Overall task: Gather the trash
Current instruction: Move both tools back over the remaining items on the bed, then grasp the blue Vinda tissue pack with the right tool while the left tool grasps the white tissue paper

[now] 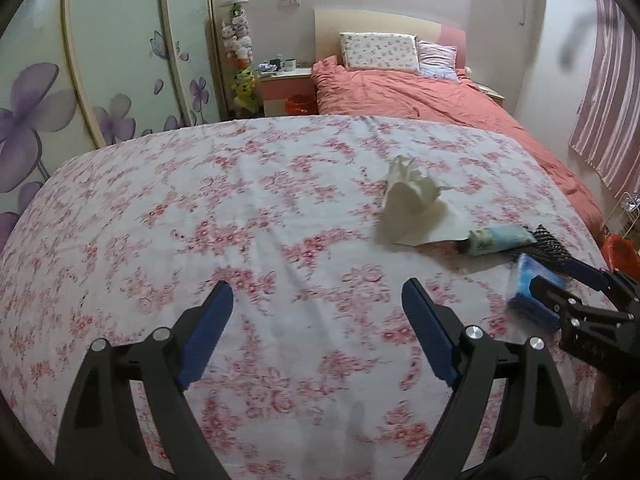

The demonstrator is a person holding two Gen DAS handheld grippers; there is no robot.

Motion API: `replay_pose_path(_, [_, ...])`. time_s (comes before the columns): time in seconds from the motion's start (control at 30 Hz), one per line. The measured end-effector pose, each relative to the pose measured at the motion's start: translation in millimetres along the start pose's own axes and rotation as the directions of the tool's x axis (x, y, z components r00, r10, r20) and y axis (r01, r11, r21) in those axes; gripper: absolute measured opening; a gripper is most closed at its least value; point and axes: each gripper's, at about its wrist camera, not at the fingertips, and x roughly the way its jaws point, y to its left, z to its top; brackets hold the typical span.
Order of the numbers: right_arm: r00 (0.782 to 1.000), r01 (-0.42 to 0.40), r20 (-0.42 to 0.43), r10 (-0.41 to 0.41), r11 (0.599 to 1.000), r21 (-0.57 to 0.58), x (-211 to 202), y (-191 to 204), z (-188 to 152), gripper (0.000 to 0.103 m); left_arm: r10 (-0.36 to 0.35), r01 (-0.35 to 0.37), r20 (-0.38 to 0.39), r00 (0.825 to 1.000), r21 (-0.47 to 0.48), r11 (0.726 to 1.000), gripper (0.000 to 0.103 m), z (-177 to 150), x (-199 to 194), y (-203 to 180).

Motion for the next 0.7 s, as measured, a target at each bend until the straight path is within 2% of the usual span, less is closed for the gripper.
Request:
replay_pose_path(0.13, [0.997, -0.052, -0.048, 0.052, 0.999, -0.001, 4.2, -2.3, -5.5, 0.073, -0.004, 0.004, -0.022, 1.0, -0.006, 1.0, 0.085, -1.3, 7.4, -0.5])
replay_pose_path(0.2, [0.987, -0.136, -0.082, 0.137, 0.991, 0.012, 1.0, -2.7, -8.7, 0.073, -0.012, 0.011, -0.029, 0.999, -0.01, 1.0, 0.085, -2.1, 10.4, -3.3])
replay_pose_path(0.23, [0.986, -0.147, -0.082, 0.147, 0.989, 0.008, -0.6, -1.4, -10.1, 0.073, -0.013, 0.013, -0.032, 0.999, -0.008, 1.0, 0.085, -2.2, 12.0, -5.1])
replay_pose_path(0.33, [0.993, -0.104, -0.064, 0.102, 0.994, -0.037, -0.3, 7.9, -13.3, 0.073, -0.014, 0.014, -0.039, 0.999, -0.003, 1.0, 0.085, -2.3, 15.1, -10.6])
replay_pose_path(0.5, [0.995, -0.077, -0.062, 0.074, 0.996, -0.037, 7.2, 15.2, -13.1, 0.073, -0.018, 0.018, -0.032, 0.999, 0.003, 1.0, 0.085, -2.0, 14.4, -17.3])
replay_pose_path(0.57, [0.997, -0.051, -0.058, 0.048, 0.997, -0.052, 8.2, 16.0, -14.0, 0.059, -0.02, 0.02, -0.031, 0.999, -0.005, 1.0, 0.085, -0.8, 15.3, -17.0])
replay_pose_path(0.7, [0.997, -0.063, -0.05, 0.062, 0.998, -0.02, -1.7, 4.7, -19.1, 0.054, -0.04, 0.04, -0.018, 0.999, -0.036, 0.999, 0.085, 4.5, 18.5, -18.4])
